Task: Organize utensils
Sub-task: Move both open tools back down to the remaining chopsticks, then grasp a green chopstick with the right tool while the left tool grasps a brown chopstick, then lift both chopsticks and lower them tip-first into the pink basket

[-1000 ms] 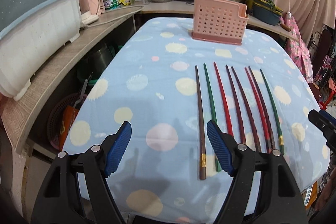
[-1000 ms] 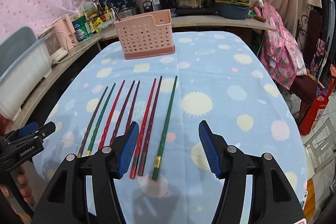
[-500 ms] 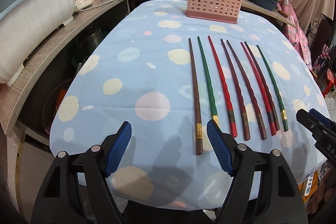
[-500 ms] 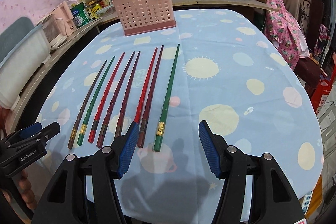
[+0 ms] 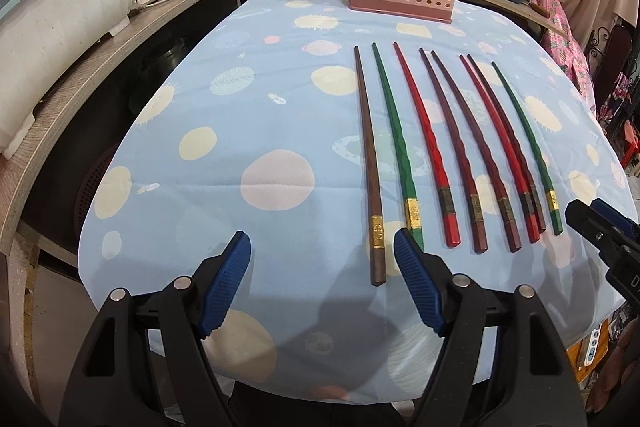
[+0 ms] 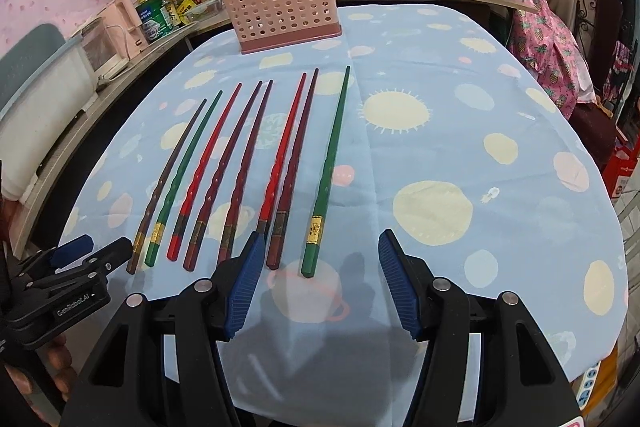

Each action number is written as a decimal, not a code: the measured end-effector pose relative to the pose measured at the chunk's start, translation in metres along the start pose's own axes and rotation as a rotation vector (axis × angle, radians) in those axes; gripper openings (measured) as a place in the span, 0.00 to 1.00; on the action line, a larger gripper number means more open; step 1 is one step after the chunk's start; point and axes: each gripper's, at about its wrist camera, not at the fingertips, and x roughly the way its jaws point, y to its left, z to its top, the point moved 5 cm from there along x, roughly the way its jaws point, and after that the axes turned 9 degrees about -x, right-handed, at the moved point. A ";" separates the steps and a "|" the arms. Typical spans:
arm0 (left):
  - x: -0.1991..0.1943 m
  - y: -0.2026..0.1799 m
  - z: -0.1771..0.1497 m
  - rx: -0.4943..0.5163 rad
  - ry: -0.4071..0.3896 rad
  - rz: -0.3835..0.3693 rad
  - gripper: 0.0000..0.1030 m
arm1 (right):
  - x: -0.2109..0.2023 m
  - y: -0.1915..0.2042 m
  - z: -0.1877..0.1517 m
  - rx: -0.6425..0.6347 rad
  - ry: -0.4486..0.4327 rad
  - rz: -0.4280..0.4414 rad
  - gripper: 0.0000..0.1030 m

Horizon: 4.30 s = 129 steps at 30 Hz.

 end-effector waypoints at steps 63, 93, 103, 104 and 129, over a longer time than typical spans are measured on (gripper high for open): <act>0.006 0.030 0.008 -0.076 0.027 -0.029 0.09 | 0.015 -0.016 -0.006 -0.014 0.010 -0.036 0.07; -0.085 0.028 0.121 -0.142 -0.178 -0.166 0.07 | -0.079 -0.042 0.113 0.029 -0.286 0.012 0.07; -0.104 0.004 0.196 -0.120 -0.293 -0.177 0.07 | -0.084 -0.053 0.174 0.045 -0.358 0.046 0.07; -0.104 0.002 0.202 -0.119 -0.300 -0.179 0.07 | -0.083 -0.054 0.180 0.047 -0.363 0.051 0.07; -0.147 -0.074 0.413 -0.176 -0.620 -0.250 0.07 | -0.078 -0.054 0.408 0.083 -0.634 0.138 0.07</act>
